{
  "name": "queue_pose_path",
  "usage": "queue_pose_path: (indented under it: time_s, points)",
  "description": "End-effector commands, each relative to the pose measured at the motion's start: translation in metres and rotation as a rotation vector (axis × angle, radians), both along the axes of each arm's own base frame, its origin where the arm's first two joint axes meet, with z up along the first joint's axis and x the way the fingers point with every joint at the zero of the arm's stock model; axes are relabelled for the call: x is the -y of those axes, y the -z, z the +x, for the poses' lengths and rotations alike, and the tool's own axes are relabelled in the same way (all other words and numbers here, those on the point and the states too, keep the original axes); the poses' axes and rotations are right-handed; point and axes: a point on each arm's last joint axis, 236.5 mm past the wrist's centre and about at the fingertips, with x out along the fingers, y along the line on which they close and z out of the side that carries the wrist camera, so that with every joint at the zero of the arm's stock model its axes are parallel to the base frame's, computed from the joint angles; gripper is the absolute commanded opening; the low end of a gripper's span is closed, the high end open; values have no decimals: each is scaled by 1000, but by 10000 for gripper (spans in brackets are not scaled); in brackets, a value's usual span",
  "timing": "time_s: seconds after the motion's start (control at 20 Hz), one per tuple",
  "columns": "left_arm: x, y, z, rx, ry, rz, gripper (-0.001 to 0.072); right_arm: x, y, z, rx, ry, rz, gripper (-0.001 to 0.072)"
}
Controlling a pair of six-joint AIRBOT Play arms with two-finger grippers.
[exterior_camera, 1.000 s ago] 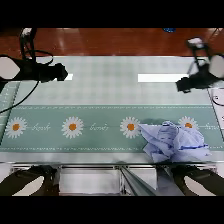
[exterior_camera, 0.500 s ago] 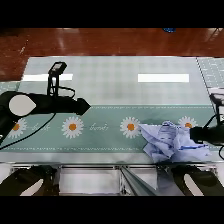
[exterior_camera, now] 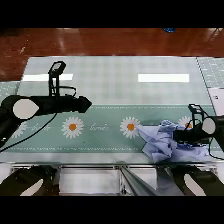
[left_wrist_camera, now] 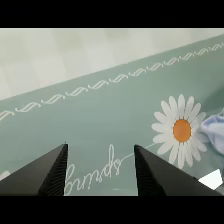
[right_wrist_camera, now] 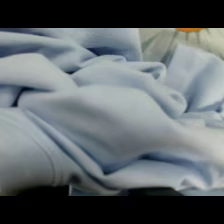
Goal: Fold the shirts.
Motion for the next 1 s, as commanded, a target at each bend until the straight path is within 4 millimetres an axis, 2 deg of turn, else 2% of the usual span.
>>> queue_pose_path:
  time_s: [0.0,0.1,0.15,0.25,0.3,0.45,0.6,0.7,0.8,0.9,0.95]
  points:
    - [0,-5,7,31,-15,-11,508,-23,28,14,-15,-8,96,343]
    - [-5,-3,9,42,-14,11,508,-34,31,17,-9,-42,144,84]
    - [-14,-1,13,52,-22,44,508,-40,28,20,0,-64,169,21]
    - [-49,3,19,23,-76,107,508,-42,9,29,33,-111,181,21]
    - [-71,1,22,-3,-127,117,508,-42,-9,40,78,-130,176,21]
    - [-127,-16,28,-11,-298,87,508,-44,-98,87,319,-173,165,21]
    - [-155,-32,22,11,-395,50,508,-56,-197,118,557,-214,194,21]
    - [-158,-26,14,0,-404,52,508,-73,-262,130,708,-256,253,20]
    - [-151,-10,4,-44,-400,27,508,-90,-321,132,848,-305,308,20]
    - [-148,7,-5,-92,-393,21,508,-105,-359,125,924,-352,362,20]
    - [-148,10,-7,-99,-389,25,508,-114,-370,121,944,-375,401,20]
